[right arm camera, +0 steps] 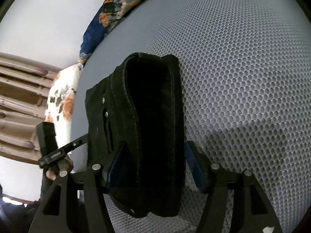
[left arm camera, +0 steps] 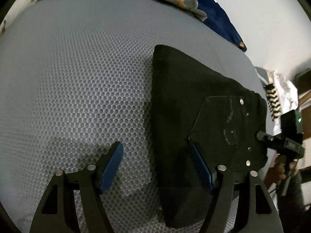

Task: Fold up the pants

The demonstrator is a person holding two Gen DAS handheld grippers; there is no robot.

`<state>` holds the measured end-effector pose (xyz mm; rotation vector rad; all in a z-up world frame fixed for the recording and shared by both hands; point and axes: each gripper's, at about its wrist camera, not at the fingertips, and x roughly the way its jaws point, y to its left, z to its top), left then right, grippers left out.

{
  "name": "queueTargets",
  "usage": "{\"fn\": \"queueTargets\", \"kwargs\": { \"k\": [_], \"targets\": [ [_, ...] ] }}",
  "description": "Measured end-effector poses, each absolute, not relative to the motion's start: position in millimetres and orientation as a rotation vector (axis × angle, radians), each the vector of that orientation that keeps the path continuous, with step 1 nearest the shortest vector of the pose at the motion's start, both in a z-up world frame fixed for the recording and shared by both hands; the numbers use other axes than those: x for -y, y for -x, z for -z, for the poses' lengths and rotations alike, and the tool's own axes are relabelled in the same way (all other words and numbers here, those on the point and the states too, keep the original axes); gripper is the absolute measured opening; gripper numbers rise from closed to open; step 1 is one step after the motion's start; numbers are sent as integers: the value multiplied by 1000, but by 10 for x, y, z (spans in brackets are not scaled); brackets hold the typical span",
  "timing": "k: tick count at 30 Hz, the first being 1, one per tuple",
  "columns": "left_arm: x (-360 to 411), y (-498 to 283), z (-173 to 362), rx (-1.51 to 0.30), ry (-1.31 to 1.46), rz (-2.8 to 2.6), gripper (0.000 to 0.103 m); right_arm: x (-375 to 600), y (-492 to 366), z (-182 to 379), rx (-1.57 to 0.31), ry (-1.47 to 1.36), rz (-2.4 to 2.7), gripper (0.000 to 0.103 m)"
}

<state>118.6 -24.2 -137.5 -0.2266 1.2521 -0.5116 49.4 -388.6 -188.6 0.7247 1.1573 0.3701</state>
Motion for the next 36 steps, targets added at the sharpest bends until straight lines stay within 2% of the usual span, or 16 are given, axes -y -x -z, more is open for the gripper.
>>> {"fn": "queueTargets", "kwargs": {
  "k": [9,15,24,26,34,36],
  "targets": [
    [349,-1312,1395,-1265,283,624,72,4064,-488,2013,-1150,-854,-476,60],
    [706,-1435,1419,-1257,289,704,72,4041,-608,2026,-1157,-868,-522,53],
    [727,-1471,1419,-1212,351,740,71,3913,-808,2089,-1107,-918,-557,44],
    [755,-1479,1418,-1198,334,730,68,3892,-776,2095,-1093,-929,-539,42],
    [841,-1450,1366,-1168,258,630,30,3777,-656,1936,-1030,-905,-430,28],
    [865,-1434,1318,-1161,237,617,25,3706,-642,1842,-1015,-878,-408,26]
  ]
}}
